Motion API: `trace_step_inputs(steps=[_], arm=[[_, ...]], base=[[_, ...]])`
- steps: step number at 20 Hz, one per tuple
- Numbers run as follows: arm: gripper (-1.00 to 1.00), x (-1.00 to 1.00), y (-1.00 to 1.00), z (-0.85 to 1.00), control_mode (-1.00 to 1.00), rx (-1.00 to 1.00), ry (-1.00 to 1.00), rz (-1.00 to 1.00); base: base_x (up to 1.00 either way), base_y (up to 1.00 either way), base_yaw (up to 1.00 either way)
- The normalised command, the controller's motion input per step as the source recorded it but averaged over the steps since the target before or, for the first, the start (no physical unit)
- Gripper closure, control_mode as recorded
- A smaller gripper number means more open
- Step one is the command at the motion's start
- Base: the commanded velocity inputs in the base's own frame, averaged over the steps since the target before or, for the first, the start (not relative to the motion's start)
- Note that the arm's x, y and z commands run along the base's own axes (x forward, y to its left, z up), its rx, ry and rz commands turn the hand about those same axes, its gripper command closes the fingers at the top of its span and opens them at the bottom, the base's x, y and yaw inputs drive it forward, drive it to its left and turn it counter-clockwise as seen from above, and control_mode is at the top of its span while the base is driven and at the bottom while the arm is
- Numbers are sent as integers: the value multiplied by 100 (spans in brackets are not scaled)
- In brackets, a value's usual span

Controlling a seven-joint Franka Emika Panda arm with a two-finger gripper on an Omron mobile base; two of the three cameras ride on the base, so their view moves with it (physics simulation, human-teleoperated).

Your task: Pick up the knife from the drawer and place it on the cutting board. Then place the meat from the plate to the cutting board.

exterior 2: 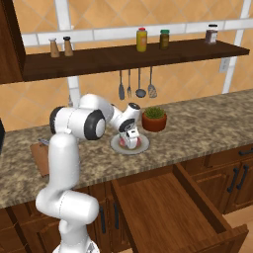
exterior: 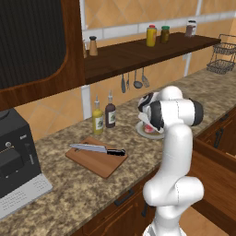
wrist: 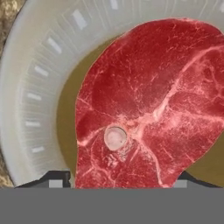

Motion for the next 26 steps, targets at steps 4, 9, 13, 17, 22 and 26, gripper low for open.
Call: trace_step_inputs(steps=[4, 9, 13, 17, 22, 26], arm=[[100, -2, 3, -15, -100, -6, 0, 0], [100, -64, 13, 35, -100, -6, -8, 4], [100, -100, 76, 100, -100, -3, -6, 11], [100, -100, 100, 86, -100, 0, 5, 18], [100, -98, 100, 75, -100, 0, 9, 21], [100, -80, 100, 27, -100, 0, 17, 20]], base=[[0, 0, 0], [0, 0, 0], [0, 0, 0], [0, 0, 0], [0, 0, 0], [0, 0, 0]])
